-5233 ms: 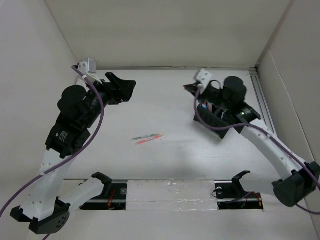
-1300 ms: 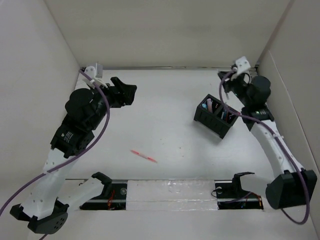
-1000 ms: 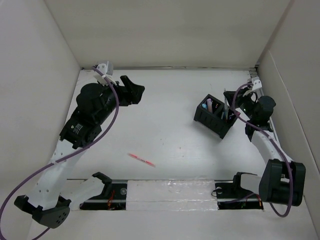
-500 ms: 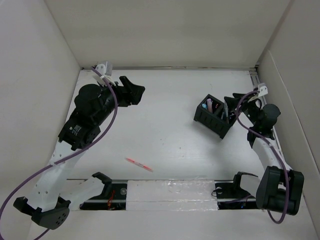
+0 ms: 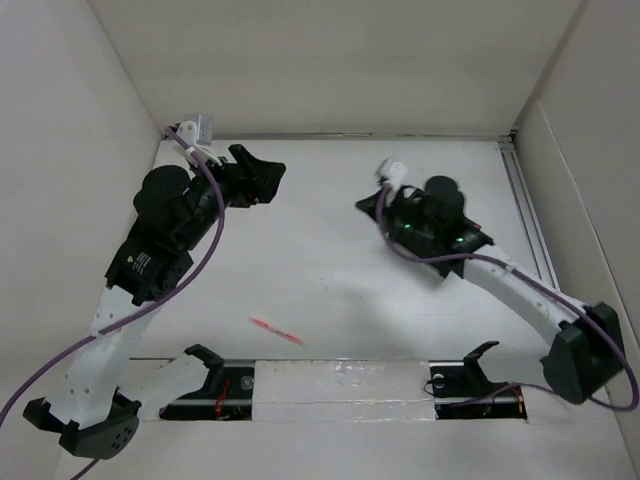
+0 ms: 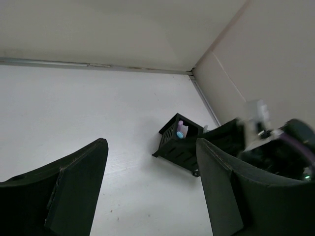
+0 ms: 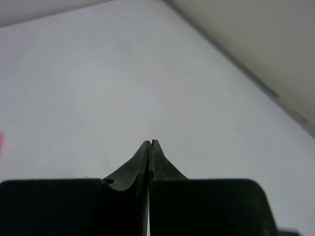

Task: Organize the desk

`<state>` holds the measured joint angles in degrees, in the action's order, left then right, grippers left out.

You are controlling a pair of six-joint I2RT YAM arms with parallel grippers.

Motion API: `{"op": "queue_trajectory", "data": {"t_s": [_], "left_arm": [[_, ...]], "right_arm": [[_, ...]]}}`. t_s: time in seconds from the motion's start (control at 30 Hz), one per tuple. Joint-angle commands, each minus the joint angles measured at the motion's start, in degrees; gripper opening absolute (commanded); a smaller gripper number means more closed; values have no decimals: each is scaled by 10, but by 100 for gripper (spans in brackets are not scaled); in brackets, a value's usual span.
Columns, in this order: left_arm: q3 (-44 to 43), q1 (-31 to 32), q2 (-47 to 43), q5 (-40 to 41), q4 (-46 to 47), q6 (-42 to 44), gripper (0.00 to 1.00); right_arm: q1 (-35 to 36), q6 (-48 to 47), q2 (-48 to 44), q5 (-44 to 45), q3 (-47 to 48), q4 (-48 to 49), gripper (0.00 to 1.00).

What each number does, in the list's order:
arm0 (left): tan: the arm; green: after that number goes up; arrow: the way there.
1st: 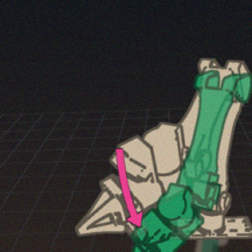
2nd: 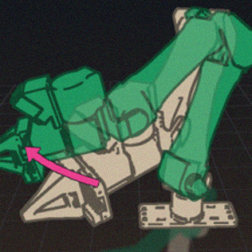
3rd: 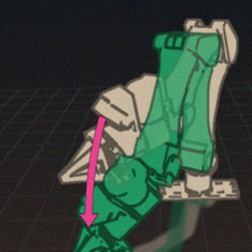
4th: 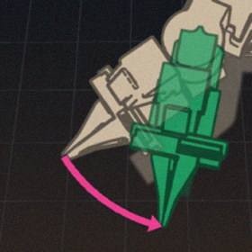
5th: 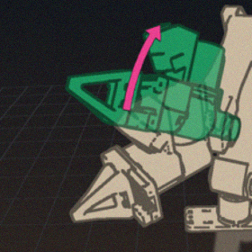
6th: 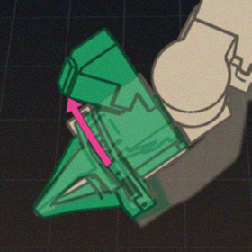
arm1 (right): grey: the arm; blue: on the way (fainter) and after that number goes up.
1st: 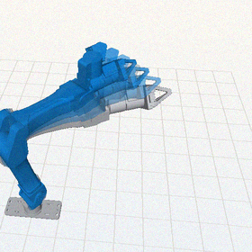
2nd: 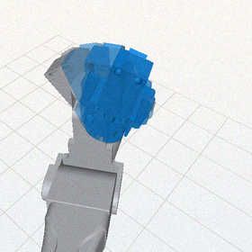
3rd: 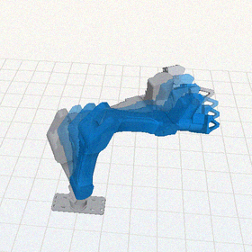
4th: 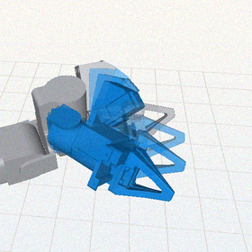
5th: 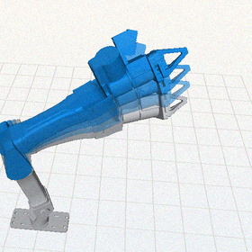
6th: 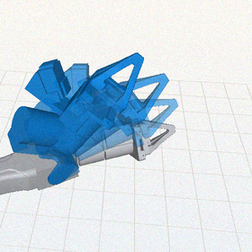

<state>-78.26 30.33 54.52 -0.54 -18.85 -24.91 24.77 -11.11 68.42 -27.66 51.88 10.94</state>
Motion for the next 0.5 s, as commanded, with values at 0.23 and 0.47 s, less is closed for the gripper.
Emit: {"op": "queue_trajectory", "data": {"t_s": [0.23,0.47], "left_arm": [[-88,3,-40,53,12,-6,68],[-86,3,-66,81,-18,-3,68]], "right_arm": [[357,-111,306,130,226,-200,51],[450,-130,433,132,352,-287,56]]}}
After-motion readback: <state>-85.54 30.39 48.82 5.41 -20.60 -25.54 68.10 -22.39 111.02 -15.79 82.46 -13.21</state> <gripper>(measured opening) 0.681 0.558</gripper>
